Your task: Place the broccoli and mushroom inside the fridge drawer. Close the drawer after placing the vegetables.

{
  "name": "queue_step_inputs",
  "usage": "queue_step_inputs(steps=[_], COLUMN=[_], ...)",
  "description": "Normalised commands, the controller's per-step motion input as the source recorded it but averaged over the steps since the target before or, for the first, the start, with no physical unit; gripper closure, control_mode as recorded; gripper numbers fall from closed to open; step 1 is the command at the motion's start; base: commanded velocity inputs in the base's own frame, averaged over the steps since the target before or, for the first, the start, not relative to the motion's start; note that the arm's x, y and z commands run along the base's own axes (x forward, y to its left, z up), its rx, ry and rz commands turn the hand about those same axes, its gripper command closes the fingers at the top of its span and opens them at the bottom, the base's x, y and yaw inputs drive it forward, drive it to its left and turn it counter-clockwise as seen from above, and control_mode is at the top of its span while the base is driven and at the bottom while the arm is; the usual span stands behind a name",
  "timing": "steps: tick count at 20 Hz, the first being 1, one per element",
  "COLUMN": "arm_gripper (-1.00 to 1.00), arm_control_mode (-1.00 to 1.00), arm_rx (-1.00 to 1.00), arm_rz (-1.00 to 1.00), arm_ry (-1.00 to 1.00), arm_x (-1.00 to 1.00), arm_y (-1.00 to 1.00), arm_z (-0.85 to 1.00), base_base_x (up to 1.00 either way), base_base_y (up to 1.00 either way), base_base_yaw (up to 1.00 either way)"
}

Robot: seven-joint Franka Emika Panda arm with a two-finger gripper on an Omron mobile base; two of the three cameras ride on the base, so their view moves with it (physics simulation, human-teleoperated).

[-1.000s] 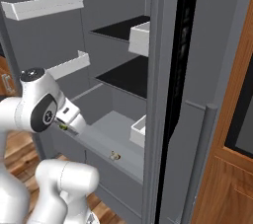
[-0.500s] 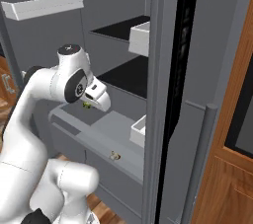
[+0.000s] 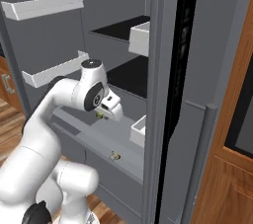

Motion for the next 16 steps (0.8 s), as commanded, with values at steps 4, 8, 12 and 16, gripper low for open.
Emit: queue_step_inputs(steps=[4, 8, 12, 16], arm_gripper=[1.0, 1.0, 1.0, 1.0], arm_control_mode=[-1.0, -1.0, -1.0, -1.0], arm_rx=[0.0, 0.0, 0.01, 0.0], arm_rz=[0.0, 0.0, 0.02, 0.02], arm_ry=[0.05, 0.12, 0.14, 0.02], arm_x=[0.27, 0.26, 0.08, -0.09], arm_y=[-0.23, -0.23, -0.18, -0.02], arm_z=[-0.7, -0.61, -0.58, -0.57], base_base_x=[0.0, 0.0, 0.0, 0.0], base_base_y=[0.0, 0.0, 0.0, 0.0], base_base_yaw=[0.0, 0.0, 0.0, 0.0])
